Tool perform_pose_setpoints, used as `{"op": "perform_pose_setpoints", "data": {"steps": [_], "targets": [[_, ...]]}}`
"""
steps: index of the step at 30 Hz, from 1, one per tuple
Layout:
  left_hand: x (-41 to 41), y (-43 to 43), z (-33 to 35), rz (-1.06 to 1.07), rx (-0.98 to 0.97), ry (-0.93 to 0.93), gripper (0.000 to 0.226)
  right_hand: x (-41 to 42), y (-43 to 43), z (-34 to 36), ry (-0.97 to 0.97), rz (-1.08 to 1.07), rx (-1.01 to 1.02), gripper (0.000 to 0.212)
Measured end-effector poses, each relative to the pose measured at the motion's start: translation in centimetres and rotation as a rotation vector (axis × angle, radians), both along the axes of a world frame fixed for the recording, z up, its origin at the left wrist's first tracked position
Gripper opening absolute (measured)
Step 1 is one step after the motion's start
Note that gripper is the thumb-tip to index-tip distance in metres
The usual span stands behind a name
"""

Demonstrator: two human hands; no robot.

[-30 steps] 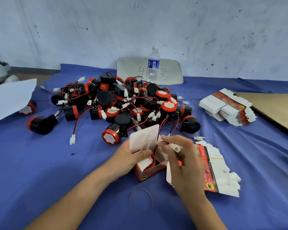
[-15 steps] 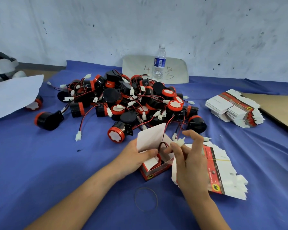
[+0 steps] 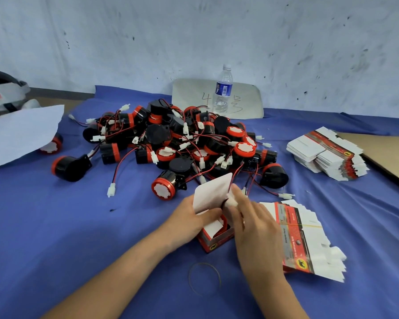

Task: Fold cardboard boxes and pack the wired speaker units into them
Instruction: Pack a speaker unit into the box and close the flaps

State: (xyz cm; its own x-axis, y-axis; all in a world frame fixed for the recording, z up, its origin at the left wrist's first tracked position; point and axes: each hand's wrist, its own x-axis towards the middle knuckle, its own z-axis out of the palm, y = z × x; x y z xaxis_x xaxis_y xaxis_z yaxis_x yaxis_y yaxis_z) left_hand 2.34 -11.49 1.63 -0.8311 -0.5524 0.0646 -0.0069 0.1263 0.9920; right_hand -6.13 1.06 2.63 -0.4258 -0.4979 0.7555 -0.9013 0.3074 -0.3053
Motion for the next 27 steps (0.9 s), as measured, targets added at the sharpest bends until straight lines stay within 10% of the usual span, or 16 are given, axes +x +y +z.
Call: {"op": "perform_pose_setpoints", "data": {"steps": [19, 27], "targets": [[-0.2, 0.7, 0.1, 0.003, 0.006, -0.003, 0.034, -1.6, -0.4, 1.3, -0.352, -0.046, 0.402, 0.025], [-0.3, 0.5, 0.0, 0.001, -0.011, 0.007, 0.035, -0.8, -0.7, 1.3, -0.334, 0.071, 0.235, 0.016]]}}
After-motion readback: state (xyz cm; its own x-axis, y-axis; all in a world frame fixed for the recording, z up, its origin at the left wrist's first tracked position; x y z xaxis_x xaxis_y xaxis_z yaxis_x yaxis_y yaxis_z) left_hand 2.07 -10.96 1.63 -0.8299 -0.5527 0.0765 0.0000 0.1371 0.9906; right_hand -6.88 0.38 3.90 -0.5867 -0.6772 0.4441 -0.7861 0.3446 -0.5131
